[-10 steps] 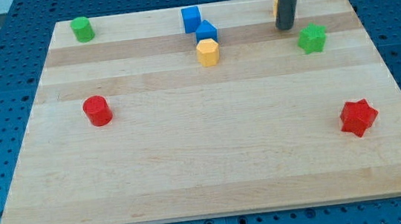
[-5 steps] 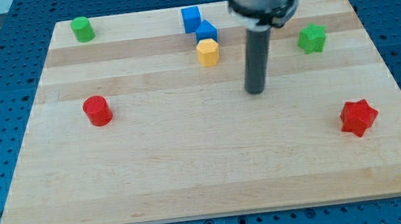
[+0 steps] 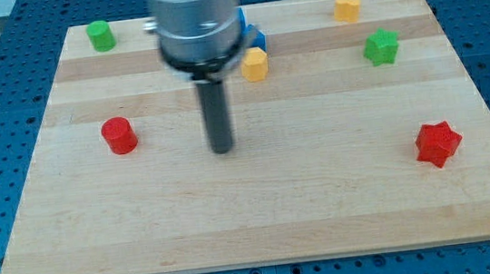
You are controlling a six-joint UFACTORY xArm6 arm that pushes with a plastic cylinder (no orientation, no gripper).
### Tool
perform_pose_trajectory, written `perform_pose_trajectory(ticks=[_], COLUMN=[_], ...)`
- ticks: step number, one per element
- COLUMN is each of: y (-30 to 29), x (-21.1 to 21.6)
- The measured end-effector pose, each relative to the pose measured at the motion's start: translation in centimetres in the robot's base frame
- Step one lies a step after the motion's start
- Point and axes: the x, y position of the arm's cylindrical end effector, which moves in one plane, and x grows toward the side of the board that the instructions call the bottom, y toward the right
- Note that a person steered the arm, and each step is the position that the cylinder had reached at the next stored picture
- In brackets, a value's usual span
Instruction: Place the red circle at the center left side of the board
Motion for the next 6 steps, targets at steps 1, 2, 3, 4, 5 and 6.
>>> perform_pose_trajectory(ticks=[1,2,3,4,5,6], y=[-7.6,-7.9,-8.8,-10.3,-11.7,-12.9], x=[0.0,0.0,-0.6,-1.7,-2.6,-3.1])
